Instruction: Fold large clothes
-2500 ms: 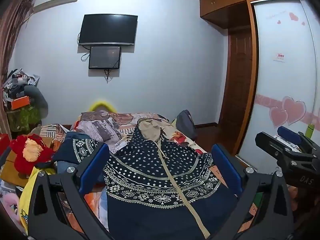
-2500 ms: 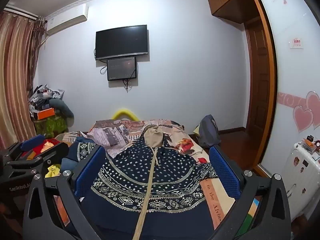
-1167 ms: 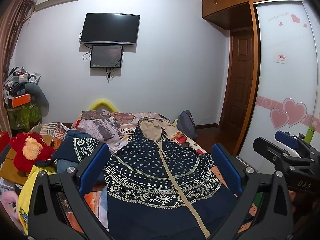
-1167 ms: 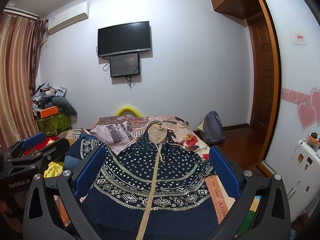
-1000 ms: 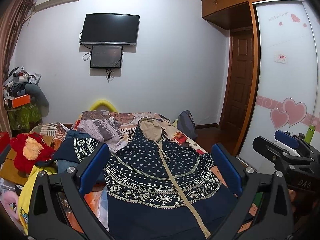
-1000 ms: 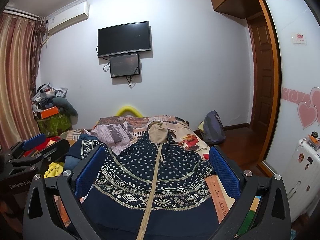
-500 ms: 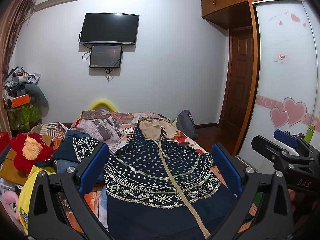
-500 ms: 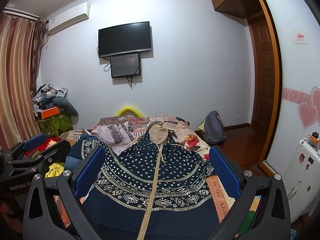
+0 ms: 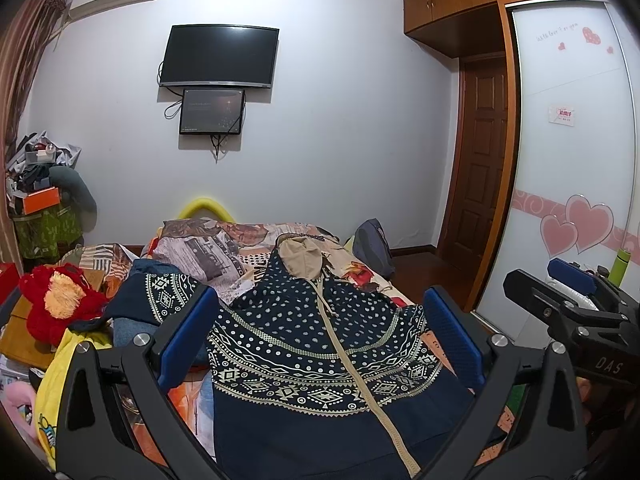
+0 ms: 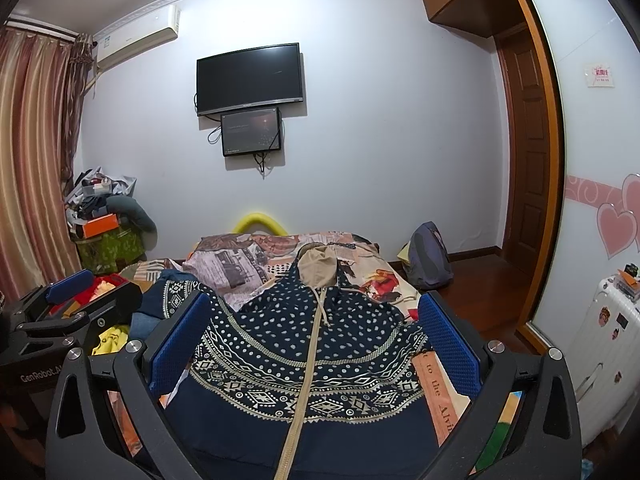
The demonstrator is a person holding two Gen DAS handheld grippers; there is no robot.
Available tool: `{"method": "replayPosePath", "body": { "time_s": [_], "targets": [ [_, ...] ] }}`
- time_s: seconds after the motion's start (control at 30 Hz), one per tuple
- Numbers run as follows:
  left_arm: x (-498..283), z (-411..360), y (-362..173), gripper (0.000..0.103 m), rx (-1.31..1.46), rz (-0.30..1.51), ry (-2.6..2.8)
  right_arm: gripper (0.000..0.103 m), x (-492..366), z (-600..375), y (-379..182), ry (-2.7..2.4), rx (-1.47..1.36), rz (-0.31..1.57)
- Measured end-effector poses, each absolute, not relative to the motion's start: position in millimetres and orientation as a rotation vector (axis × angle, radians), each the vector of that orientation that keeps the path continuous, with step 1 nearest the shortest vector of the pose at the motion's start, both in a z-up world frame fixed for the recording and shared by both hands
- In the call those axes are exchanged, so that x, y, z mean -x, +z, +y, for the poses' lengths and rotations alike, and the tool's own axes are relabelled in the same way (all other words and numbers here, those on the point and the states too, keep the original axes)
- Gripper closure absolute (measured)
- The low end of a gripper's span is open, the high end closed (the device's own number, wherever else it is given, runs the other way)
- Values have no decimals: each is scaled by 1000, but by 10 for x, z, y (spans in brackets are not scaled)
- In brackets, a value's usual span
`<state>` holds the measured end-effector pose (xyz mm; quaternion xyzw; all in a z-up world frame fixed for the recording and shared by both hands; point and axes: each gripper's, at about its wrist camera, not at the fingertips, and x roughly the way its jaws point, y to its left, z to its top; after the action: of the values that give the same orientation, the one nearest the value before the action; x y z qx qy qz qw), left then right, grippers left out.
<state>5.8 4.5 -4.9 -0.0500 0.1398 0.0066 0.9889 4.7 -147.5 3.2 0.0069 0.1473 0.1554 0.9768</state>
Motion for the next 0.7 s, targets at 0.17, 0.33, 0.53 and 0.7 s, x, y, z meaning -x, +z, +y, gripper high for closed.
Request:
{"method": "replayPosePath", "body": {
  "time_s": [0.17,0.33,0.53,0.7],
  "targets": [
    [-71,50,-59,0,104,284,9,0,-46,-1465,38,314,-15,296],
    [-77,60,-56,0,101,287,12,0,-61,-1473,31,314,-15,299],
    [-106,75,-60,0,100,295,19,0,-88,-1490,5,318,-18,303],
    [-192,128,-76,0,97,311,21,0,-158,-1476,-21,325,-16,308]
  ]
}}
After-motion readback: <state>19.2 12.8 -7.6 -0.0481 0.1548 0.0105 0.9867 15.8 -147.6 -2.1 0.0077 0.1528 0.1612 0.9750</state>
